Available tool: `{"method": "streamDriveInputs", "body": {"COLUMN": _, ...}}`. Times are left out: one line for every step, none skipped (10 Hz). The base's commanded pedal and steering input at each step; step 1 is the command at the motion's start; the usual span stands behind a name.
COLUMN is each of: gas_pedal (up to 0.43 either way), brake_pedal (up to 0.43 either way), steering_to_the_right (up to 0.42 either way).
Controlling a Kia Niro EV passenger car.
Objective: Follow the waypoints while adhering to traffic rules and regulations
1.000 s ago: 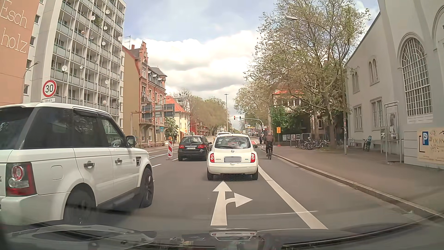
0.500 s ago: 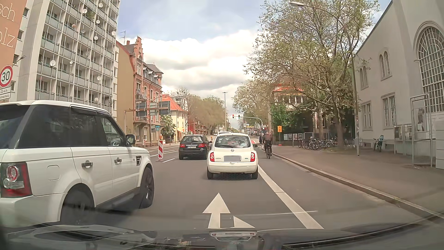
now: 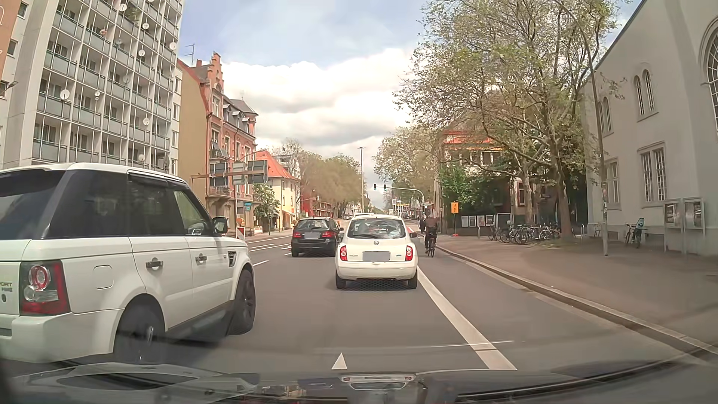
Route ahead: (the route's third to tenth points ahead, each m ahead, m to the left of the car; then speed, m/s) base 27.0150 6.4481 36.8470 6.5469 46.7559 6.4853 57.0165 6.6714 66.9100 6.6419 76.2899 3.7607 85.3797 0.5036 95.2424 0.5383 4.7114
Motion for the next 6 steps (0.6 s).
{"method": "streamDriveInputs", "body": {"gas_pedal": 0.028, "brake_pedal": 0.0, "steering_to_the_right": 0.004}}
{"method": "streamDriveInputs", "body": {"gas_pedal": 0.028, "brake_pedal": 0.0, "steering_to_the_right": 0.004}}
{"method": "streamDriveInputs", "body": {"gas_pedal": 0.028, "brake_pedal": 0.0, "steering_to_the_right": 0.004}}
{"method": "streamDriveInputs", "body": {"gas_pedal": 0.028, "brake_pedal": 0.0, "steering_to_the_right": 0.004}}
{"method": "streamDriveInputs", "body": {"gas_pedal": 0.028, "brake_pedal": 0.0, "steering_to_the_right": 0.004}}
{"method": "streamDriveInputs", "body": {"gas_pedal": 0.028, "brake_pedal": 0.0, "steering_to_the_right": 0.004}}
